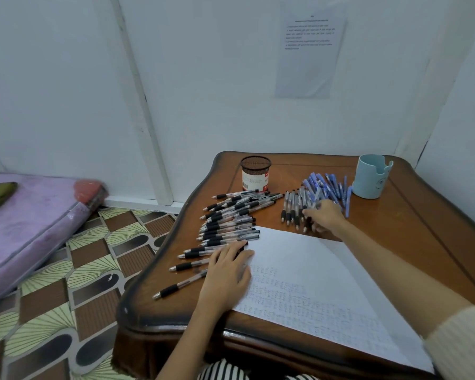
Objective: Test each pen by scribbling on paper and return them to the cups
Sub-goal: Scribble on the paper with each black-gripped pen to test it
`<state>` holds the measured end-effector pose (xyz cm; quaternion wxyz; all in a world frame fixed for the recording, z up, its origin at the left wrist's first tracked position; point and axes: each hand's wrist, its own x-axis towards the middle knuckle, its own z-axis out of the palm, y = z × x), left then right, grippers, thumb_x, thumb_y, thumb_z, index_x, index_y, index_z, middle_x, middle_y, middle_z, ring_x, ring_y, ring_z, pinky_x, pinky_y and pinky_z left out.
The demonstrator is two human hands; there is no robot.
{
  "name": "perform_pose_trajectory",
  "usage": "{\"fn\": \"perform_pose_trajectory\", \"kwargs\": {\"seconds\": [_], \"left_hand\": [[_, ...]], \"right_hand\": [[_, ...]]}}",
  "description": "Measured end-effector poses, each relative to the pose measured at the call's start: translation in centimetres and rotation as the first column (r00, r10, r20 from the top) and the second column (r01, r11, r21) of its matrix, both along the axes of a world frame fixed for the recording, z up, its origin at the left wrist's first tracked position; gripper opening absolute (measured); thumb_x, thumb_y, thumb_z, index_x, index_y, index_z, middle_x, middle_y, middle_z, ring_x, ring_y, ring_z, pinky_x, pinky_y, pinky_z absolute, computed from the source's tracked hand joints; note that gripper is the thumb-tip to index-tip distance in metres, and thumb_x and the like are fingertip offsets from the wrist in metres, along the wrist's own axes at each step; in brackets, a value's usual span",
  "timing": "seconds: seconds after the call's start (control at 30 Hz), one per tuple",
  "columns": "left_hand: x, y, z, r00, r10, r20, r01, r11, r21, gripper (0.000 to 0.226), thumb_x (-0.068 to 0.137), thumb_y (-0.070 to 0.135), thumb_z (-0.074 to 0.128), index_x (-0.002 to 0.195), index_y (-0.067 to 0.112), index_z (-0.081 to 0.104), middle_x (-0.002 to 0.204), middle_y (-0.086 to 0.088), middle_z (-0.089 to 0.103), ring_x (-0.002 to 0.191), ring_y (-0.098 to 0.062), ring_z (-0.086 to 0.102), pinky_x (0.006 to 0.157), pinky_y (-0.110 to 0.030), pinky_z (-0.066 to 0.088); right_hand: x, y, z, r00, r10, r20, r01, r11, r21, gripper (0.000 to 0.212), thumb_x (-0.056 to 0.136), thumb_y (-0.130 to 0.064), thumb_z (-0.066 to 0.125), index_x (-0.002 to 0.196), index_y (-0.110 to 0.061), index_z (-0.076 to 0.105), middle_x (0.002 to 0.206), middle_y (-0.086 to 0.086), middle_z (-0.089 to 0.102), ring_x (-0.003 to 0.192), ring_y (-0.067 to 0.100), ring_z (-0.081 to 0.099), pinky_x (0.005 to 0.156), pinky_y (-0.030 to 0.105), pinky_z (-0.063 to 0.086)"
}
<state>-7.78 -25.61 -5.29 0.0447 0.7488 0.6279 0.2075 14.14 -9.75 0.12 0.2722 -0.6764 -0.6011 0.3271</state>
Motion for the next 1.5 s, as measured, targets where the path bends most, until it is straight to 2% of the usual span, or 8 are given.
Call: {"fn": "perform_pose_trajectory", "kwargs": {"seconds": [0.13, 0.37, 0.6, 0.77, 0.9, 1.17, 1.27, 1.5], "left_hand": [[-0.1, 0.0, 0.0, 1.000, -0.001, 0.001, 0.001, 1.000, 0.000, 0.039, 0.098, 0.030, 0.035, 0.137, 0.032, 0.039, 0.153, 0.012, 0.022, 0.141, -0.005, 0.012, 0.115, -0.028, -0.001], [0.0, -0.1, -0.1, 1.000, -0.002, 0.002, 0.002, 1.000, 0.013, 0.039, 0.098, 0.029, 0.035, 0.137, 0.031, 0.041, 0.152, 0.011, 0.024, 0.140, -0.006, 0.014, 0.114, -0.027, 0.000], [0.1, -0.3, 0.0, 1.000, -0.009, 0.008, 0.008, 0.998, 0.068, 0.035, 0.097, 0.026, 0.037, 0.130, 0.029, 0.046, 0.150, 0.008, 0.028, 0.138, -0.006, 0.018, 0.111, -0.024, 0.003], [0.1, -0.4, 0.3, 0.999, 0.020, 0.028, -0.021, 0.999, 0.025, 0.038, 0.098, 0.029, 0.035, 0.135, 0.031, 0.043, 0.156, 0.004, 0.017, 0.143, -0.010, 0.009, 0.112, -0.026, -0.002], [0.0, -0.4, 0.2, 0.999, 0.018, 0.034, -0.018, 1.000, 0.020, 0.037, 0.098, 0.028, 0.036, 0.133, 0.030, 0.044, 0.153, 0.004, 0.022, 0.141, -0.011, 0.013, 0.113, -0.027, 0.002], [0.0, -0.1, 0.0, 0.999, 0.027, 0.017, -0.027, 1.000, -0.006, 0.037, 0.098, 0.030, 0.036, 0.134, 0.033, 0.041, 0.153, 0.006, 0.021, 0.141, -0.011, 0.014, 0.115, -0.030, 0.004], [0.0, -0.1, 0.0, 0.999, 0.032, 0.015, -0.031, 0.999, -0.018, 0.037, 0.098, 0.031, 0.036, 0.134, 0.033, 0.041, 0.153, 0.006, 0.021, 0.142, -0.012, 0.014, 0.116, -0.031, 0.004], [0.0, -0.1, -0.1, 0.999, 0.029, 0.019, -0.029, 0.999, -0.017, 0.037, 0.097, 0.030, 0.037, 0.134, 0.034, 0.042, 0.153, 0.008, 0.021, 0.141, -0.011, 0.014, 0.115, -0.030, 0.004]], "right_hand": [[-0.5, -0.3, 0.1, 0.935, -0.017, 0.355, -0.056, 0.980, 0.193, 0.037, 0.088, -0.038, 0.062, 0.113, -0.010, 0.056, 0.104, 0.011, 0.063, 0.094, 0.026, 0.061, 0.076, 0.034, 0.047], [-6.2, -5.2, -2.6, 0.841, 0.377, 0.388, -0.510, 0.793, 0.333, 0.023, 0.086, -0.032, 0.066, 0.108, -0.025, 0.065, 0.098, -0.005, 0.053, 0.090, 0.008, 0.049, 0.069, 0.020, 0.035], [-8.5, -5.6, -3.4, 0.839, 0.345, 0.420, -0.504, 0.784, 0.364, 0.020, 0.086, -0.031, 0.065, 0.103, -0.020, 0.065, 0.101, -0.003, 0.055, 0.099, 0.012, 0.047, 0.069, 0.024, 0.033], [-7.7, -5.3, -3.5, 0.935, 0.344, -0.089, -0.287, 0.878, 0.382, 0.010, 0.088, -0.011, 0.062, 0.097, -0.014, 0.062, 0.095, -0.004, 0.061, 0.092, 0.014, 0.057, 0.070, 0.020, 0.044], [-6.0, -5.2, -0.7, 0.604, 0.000, -0.797, 0.033, 0.999, 0.025, 0.015, 0.090, -0.014, 0.060, 0.104, -0.010, 0.064, 0.081, -0.003, 0.059, 0.076, 0.009, 0.054, 0.075, 0.025, 0.051], [-1.8, -6.0, 1.0, -0.041, -0.209, -0.977, 0.003, 0.978, -0.209, 0.035, 0.100, -0.032, 0.036, 0.073, -0.017, 0.049, 0.055, -0.001, 0.050, 0.060, 0.014, 0.056, 0.084, 0.040, 0.048], [-1.2, -6.7, 0.4, -0.094, -0.262, -0.960, 0.024, 0.964, -0.265, 0.058, 0.097, -0.046, 0.032, 0.049, -0.016, 0.045, 0.036, -0.004, 0.033, 0.029, 0.008, 0.031, 0.035, 0.011, 0.032], [-1.4, -8.0, -1.3, -0.135, -0.259, -0.956, 0.043, 0.963, -0.267, 0.028, 0.059, -0.021, 0.035, 0.037, -0.013, 0.049, 0.032, -0.004, 0.024, 0.024, 0.008, 0.019, 0.030, 0.010, 0.011]]}}
